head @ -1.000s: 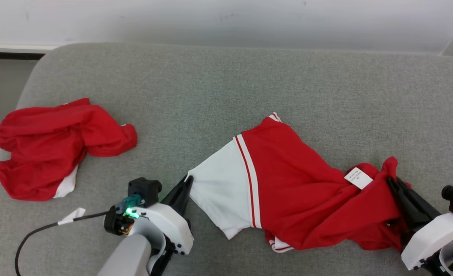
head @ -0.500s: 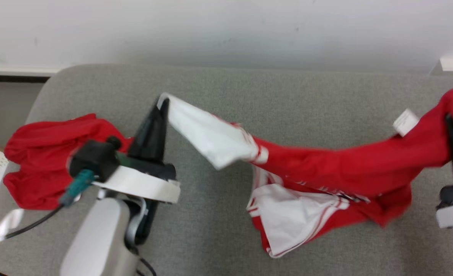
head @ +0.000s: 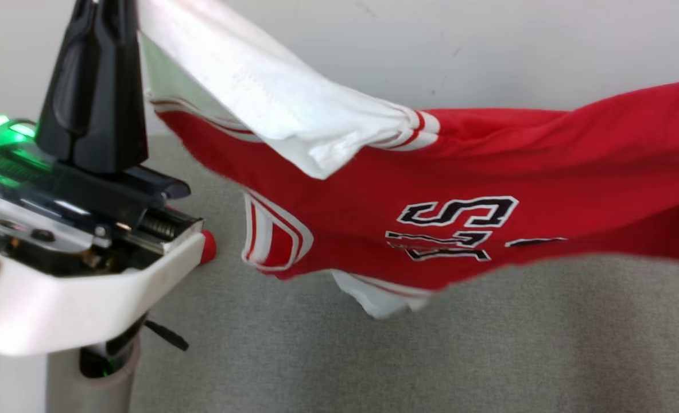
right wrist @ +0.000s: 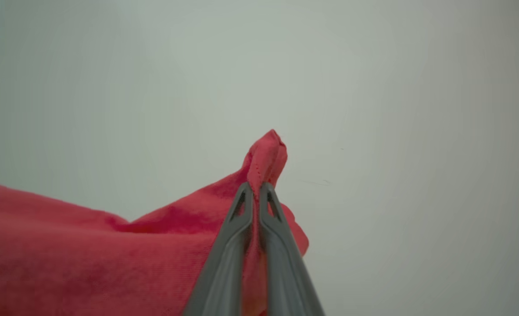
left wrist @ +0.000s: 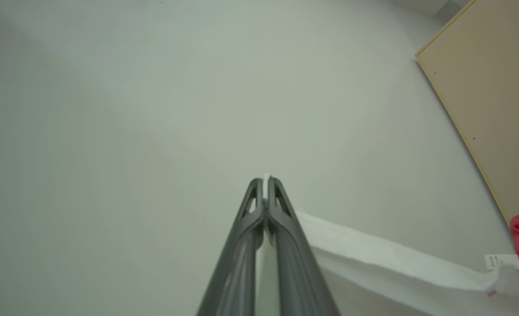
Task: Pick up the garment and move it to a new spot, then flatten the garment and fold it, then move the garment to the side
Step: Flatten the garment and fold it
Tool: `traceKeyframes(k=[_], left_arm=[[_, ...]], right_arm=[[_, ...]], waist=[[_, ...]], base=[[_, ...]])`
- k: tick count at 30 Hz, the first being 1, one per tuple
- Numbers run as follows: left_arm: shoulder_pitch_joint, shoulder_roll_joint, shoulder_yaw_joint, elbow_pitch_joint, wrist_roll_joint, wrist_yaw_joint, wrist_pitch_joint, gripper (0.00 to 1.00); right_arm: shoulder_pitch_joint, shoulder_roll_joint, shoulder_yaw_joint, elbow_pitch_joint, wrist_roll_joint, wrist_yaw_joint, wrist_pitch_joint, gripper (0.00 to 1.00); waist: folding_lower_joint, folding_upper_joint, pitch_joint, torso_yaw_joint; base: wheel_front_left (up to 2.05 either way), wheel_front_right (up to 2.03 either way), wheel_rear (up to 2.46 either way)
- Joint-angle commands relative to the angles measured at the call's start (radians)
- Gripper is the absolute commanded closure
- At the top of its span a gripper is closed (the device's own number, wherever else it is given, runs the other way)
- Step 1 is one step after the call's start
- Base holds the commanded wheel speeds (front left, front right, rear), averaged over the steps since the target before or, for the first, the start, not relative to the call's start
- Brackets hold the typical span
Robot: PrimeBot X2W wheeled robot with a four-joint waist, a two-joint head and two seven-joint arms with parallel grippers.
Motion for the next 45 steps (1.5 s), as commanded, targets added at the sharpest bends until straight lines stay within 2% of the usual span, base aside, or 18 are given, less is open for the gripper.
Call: traceKeyframes(k=[1,5,9,14,20,24,27,31,37,41,45], left_arm=[[-0.016,0.008,0.004,-0.007,-0.009,0.005,0.02,1.0],[-0.045,-0.007,-0.001,0.049,-0.057,-0.005,0.055,1.0],[-0.092,-0.041,-0.001,0.228,-0.144,-0.03,0.067,1.0],[-0.224,-0.088,0.027,0.59,-0.225,-0.056,0.019,1.0],[-0.477,-0.104,0.081,0.991,-0.261,-0.078,-0.096,1.0],[-0.644,-0.105,0.112,1.151,-0.255,-0.084,-0.128,1.0],[-0.693,-0.109,0.139,1.231,-0.242,-0.078,-0.133,1.0],[-0.65,-0.128,0.17,1.345,-0.235,-0.062,-0.134,1.0],[-0.507,-0.151,0.178,1.519,-0.247,-0.063,-0.134,1.0],[-0.418,-0.153,0.182,1.555,-0.263,-0.084,-0.134,1.0],[-0.354,-0.153,0.175,1.531,-0.274,-0.103,-0.134,1.0]], right_arm=[[-0.018,0.003,-0.008,-0.004,-0.005,-0.002,0.01,1.0],[-0.039,0.014,-0.01,0.038,0.01,-0.002,0.03,1.0],[-0.089,0.012,0.019,0.142,0.039,-0.002,0.023,1.0],[-0.222,0.003,0.07,0.364,0.078,-0.002,-0.017,1.0],[-0.467,0.014,0.141,0.64,0.117,-0.002,-0.099,1.0],[-0.639,0.022,0.174,0.806,0.129,-0.002,-0.163,1.0],[-0.723,0.029,0.209,0.933,0.141,-0.002,-0.209,1.0],[-0.749,0.043,0.285,1.102,0.167,-0.002,-0.241,1.0],[-0.656,0.074,0.406,1.296,0.247,-0.002,-0.281,1.0],[-0.571,0.084,0.473,1.336,0.325,-0.002,-0.301,1.0],[-0.501,0.068,0.508,1.305,0.382,-0.002,-0.308,1.0]], waist=[[0.0,0.0,0.001,-0.002],[0.0,0.0,0.015,-0.005],[0.0,0.0,0.047,-0.009],[0.0,0.0,0.098,-0.014],[0.0,0.0,0.143,-0.037],[0.0,0.0,0.167,-0.046],[0.0,0.0,0.185,-0.048],[0.0,0.0,0.217,-0.042],[0.0,0.0,0.268,-0.038],[0.0,0.0,0.29,-0.044],[0.0,0.0,0.293,-0.044]], base=[[0.0,0.0,0.0],[0.0,0.0,0.0],[0.0,0.0,0.0],[0.0,0.0,0.0],[0.0,0.0,0.0],[0.0,0.0,0.0],[0.0,0.0,0.0],[0.0,0.0,0.0],[0.0,0.0,0.0],[0.0,0.0,0.0],[0.0,0.0,0.0]])
